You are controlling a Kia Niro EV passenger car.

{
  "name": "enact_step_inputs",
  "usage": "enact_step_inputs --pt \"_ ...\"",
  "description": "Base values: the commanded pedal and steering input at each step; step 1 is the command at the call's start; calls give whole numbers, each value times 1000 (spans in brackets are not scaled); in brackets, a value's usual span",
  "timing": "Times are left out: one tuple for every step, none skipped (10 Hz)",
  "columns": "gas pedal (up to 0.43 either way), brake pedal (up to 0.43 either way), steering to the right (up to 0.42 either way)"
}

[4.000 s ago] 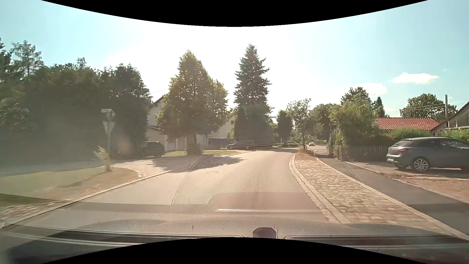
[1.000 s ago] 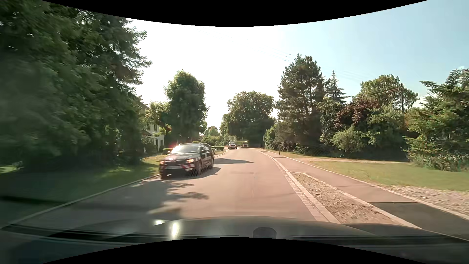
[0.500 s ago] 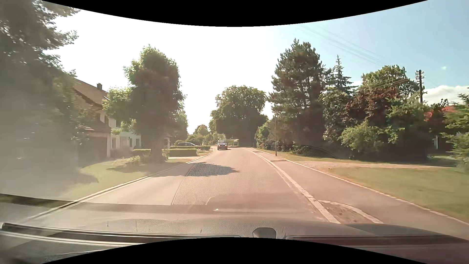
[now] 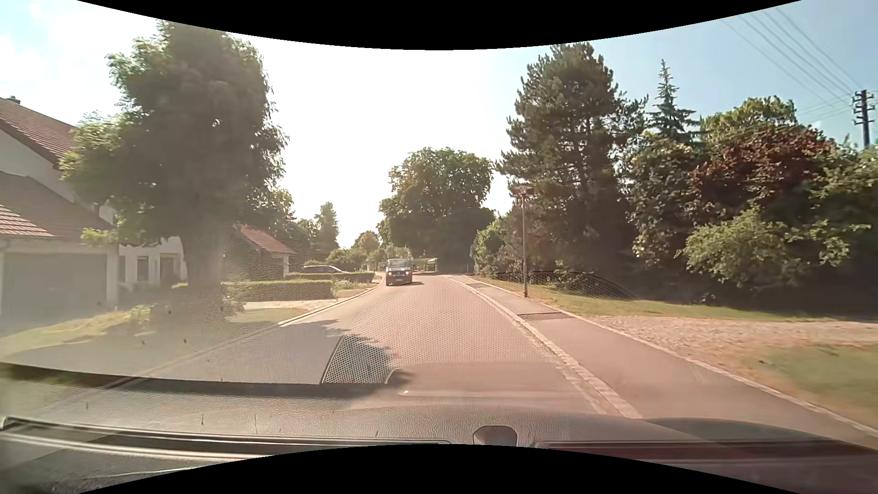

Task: Follow the waypoints while adhering to traffic rules and regulations

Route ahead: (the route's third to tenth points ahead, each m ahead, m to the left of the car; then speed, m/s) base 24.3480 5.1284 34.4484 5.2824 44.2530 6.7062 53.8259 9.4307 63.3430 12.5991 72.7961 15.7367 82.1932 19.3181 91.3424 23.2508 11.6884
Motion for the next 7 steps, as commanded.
enact_step_inputs --pt "87 6 -6" --pt "87 6 -9" --pt "87 6 -11" --pt "87 6 -16" --pt "87 6 -18" --pt "87 6 -19" --pt "87 6 -19"
